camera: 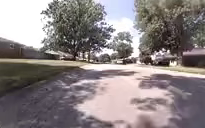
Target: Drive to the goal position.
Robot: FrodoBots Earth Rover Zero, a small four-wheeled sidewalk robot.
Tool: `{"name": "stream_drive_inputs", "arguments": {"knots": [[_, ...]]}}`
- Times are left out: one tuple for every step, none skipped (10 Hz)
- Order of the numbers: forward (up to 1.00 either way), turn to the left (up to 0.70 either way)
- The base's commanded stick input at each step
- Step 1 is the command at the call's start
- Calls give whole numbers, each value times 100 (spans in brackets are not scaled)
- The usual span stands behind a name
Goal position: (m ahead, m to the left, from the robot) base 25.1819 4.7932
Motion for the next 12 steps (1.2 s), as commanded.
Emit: {"name": "stream_drive_inputs", "arguments": {"knots": [[100,0],[100,0],[100,0],[100,0],[100,0],[100,0],[100,0],[100,0],[100,22],[100,35],[100,38],[100,40]]}}
